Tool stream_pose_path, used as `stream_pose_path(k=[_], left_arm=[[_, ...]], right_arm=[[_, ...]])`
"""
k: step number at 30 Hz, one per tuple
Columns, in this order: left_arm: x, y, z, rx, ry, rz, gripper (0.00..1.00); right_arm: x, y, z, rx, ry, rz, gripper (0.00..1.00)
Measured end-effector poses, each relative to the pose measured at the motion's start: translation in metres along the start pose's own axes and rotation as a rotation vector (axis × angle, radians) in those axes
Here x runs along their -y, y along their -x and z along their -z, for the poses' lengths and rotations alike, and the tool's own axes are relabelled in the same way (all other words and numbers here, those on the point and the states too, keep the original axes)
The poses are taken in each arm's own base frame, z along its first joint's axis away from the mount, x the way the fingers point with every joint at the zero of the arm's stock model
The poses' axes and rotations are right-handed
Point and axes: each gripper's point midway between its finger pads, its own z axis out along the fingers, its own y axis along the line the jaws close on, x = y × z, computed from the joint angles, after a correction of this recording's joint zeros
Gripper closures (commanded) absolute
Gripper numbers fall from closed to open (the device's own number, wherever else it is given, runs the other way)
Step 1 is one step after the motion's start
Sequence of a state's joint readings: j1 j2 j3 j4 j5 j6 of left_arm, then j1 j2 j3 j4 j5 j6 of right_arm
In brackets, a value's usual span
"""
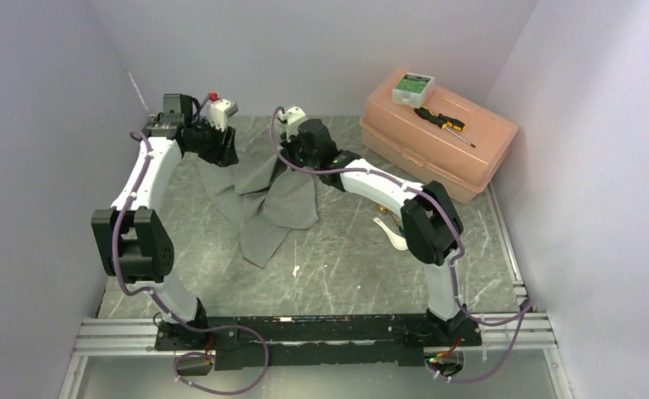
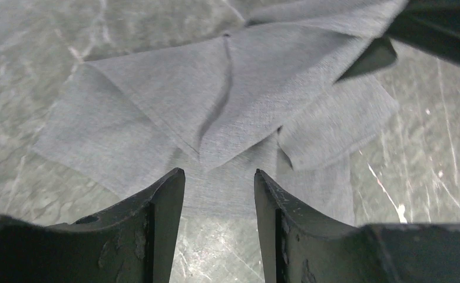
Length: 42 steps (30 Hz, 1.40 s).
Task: Fold the napkin into a case and place the utensils inside
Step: Pick up the crumpled napkin from the center of the board.
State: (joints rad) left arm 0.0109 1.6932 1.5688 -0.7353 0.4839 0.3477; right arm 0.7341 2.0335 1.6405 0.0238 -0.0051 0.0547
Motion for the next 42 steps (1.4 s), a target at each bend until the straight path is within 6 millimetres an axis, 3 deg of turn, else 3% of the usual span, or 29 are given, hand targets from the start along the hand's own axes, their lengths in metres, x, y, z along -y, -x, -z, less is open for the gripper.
stream_pose_path(k=[4, 6, 9, 11, 13, 16, 17, 18, 22, 26, 30, 34, 38, 39, 41, 42], left_arm=[[0.021, -0.01, 0.0, -0.011, -0.11, -0.045, 0.34], [0.029, -0.01, 0.002, -0.006, -0.163, -0.083, 0.19], [0.039, -0.001, 0.008, 0.022, -0.227, -0.149, 0.19], [0.043, 0.014, 0.011, 0.077, -0.269, -0.224, 0.19], [0.047, 0.016, 0.01, 0.104, -0.299, -0.265, 0.2], [0.056, 0.01, 0.002, 0.13, -0.367, -0.322, 0.21], [0.06, 0.007, -0.002, 0.134, -0.393, -0.335, 0.09], [0.065, 0.003, -0.008, 0.136, -0.425, -0.345, 0.06], [0.086, -0.003, -0.024, 0.163, -0.556, -0.388, 0.07], [0.118, 0.001, -0.025, 0.175, -0.67, -0.476, 0.18], [0.154, -0.001, -0.022, 0.179, -0.766, -0.577, 0.43], [0.166, -0.012, -0.017, 0.153, -0.813, -0.603, 0.94], [0.162, -0.016, -0.016, 0.135, -0.803, -0.613, 0.97], [0.161, -0.015, -0.017, 0.134, -0.797, -0.611, 0.97], [0.158, -0.012, -0.017, 0.131, -0.778, -0.601, 0.97], [0.156, -0.01, -0.018, 0.13, -0.762, -0.6, 0.97]], right_arm=[[0.0, -0.013, 0.003, -0.055, 0.025, 0.0, 1.0], [-0.003, -0.017, 0.006, -0.074, 0.045, 0.008, 1.0], [-0.009, -0.018, 0.013, -0.087, 0.081, 0.017, 1.0], [-0.015, -0.019, 0.024, -0.095, 0.113, 0.019, 1.0], [-0.022, -0.018, 0.037, -0.095, 0.149, 0.019, 1.0], [-0.032, -0.015, 0.057, -0.088, 0.2, 0.013, 1.0], [-0.037, -0.015, 0.064, -0.087, 0.219, 0.009, 1.0], [-0.041, -0.015, 0.071, -0.087, 0.241, 0.004, 1.0], [-0.056, -0.013, 0.085, -0.088, 0.32, -0.014, 1.0], [-0.065, -0.018, 0.09, -0.11, 0.37, -0.023, 1.0], [-0.068, -0.024, 0.094, -0.14, 0.393, -0.029, 1.0], [-0.068, -0.028, 0.095, -0.156, 0.394, -0.032, 1.0], [-0.066, -0.03, 0.095, -0.163, 0.383, -0.034, 1.0], [-0.065, -0.03, 0.095, -0.162, 0.377, -0.034, 0.96], [-0.063, -0.029, 0.093, -0.159, 0.355, -0.035, 0.64], [-0.06, -0.03, 0.092, -0.153, 0.336, -0.039, 0.53]])
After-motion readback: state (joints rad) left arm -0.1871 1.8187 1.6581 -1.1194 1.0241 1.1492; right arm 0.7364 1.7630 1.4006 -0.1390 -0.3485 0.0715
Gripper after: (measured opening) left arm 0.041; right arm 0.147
